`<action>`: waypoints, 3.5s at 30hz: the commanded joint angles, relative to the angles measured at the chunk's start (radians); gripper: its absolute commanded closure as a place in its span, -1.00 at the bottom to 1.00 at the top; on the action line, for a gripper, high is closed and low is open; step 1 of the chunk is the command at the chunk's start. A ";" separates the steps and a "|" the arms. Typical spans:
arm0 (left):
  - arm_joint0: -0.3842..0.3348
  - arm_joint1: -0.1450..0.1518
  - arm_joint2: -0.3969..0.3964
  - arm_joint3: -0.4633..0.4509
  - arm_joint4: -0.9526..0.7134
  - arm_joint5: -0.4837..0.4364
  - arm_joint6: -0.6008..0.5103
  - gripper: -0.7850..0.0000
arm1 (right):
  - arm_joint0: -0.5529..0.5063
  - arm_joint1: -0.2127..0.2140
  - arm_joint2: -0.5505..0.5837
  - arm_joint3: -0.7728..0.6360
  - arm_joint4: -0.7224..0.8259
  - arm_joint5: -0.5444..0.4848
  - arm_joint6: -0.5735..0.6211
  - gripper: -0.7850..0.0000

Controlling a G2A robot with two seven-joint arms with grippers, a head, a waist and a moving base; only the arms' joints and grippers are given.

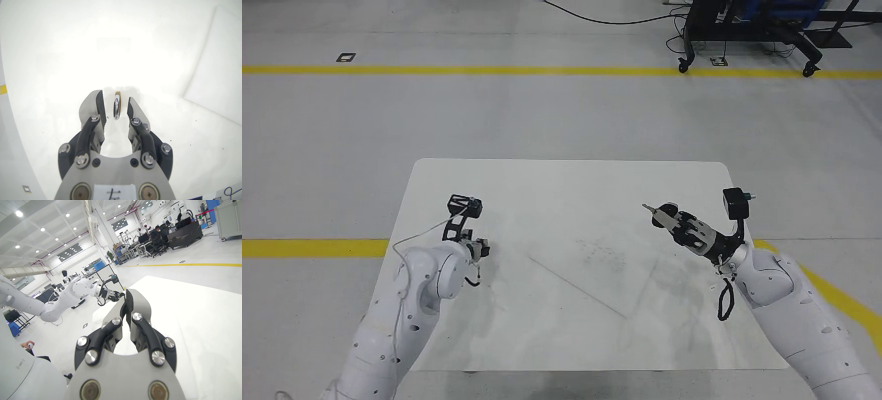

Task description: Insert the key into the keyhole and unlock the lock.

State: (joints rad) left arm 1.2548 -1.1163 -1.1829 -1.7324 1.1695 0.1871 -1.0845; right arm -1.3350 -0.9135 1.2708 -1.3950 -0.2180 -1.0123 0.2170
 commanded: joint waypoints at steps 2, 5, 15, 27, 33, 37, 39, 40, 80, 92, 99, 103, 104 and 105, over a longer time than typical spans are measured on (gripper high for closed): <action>-0.006 -0.003 0.004 0.006 0.004 0.002 -0.004 0.35 | 0.000 0.000 0.000 0.000 0.000 0.000 0.000 1.00; -0.011 -0.005 0.009 0.012 0.007 0.000 -0.009 0.51 | 0.000 0.000 0.000 0.000 0.000 0.000 0.000 1.00; -0.021 -0.011 0.017 0.031 0.053 0.007 -0.040 1.00 | 0.000 0.000 0.000 0.000 0.000 0.000 0.000 1.00; 0.091 -0.005 -0.125 -0.084 -0.189 -0.083 0.108 1.00 | 0.000 0.000 0.000 0.000 0.000 0.000 0.000 1.00; 0.160 -0.002 -0.219 -0.156 -0.501 -0.298 0.239 1.00 | 0.000 0.000 0.000 0.000 0.000 0.000 0.000 1.00; 0.148 -0.004 -0.207 -0.133 -0.723 -0.510 0.272 1.00 | 0.000 0.000 0.000 0.000 0.000 0.000 0.000 1.00; 0.131 -0.006 -0.187 -0.113 -0.795 -0.587 0.273 1.00 | 0.000 0.000 0.000 0.000 0.000 0.000 0.000 1.00; 0.122 -0.007 -0.178 -0.103 -0.830 -0.626 0.279 1.00 | 0.000 0.000 0.000 0.000 0.000 0.000 0.000 1.00; -0.211 -0.108 0.093 0.405 -1.705 -0.414 0.351 1.00 | 0.218 -0.103 -0.273 -0.077 -0.006 0.041 -0.066 1.00; -0.287 -0.145 0.148 0.530 -1.883 -0.410 0.240 1.00 | 0.231 -0.159 -0.317 -0.084 -0.288 0.032 -0.249 1.00; -0.290 -0.150 0.145 0.552 -1.889 -0.427 0.205 1.00 | 0.224 -0.181 -0.329 -0.063 -0.391 0.043 -0.328 1.00; -0.289 -0.152 0.151 0.550 -1.884 -0.421 0.171 1.00 | 0.233 -0.193 -0.333 -0.049 -0.428 0.052 -0.372 1.00; -0.289 -0.152 0.151 0.548 -1.888 -0.418 0.159 1.00 | 0.236 -0.197 -0.330 -0.043 -0.440 0.061 -0.391 1.00; -0.289 -0.152 0.150 0.549 -1.890 -0.416 0.150 1.00 | 0.238 -0.200 -0.328 -0.037 -0.453 0.070 -0.410 1.00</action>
State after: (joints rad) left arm 0.9657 -1.2681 -1.0319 -1.1836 -0.7174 -0.2314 -0.9232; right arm -1.0991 -1.1105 0.9400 -1.4387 -0.6575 -0.9526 -0.1719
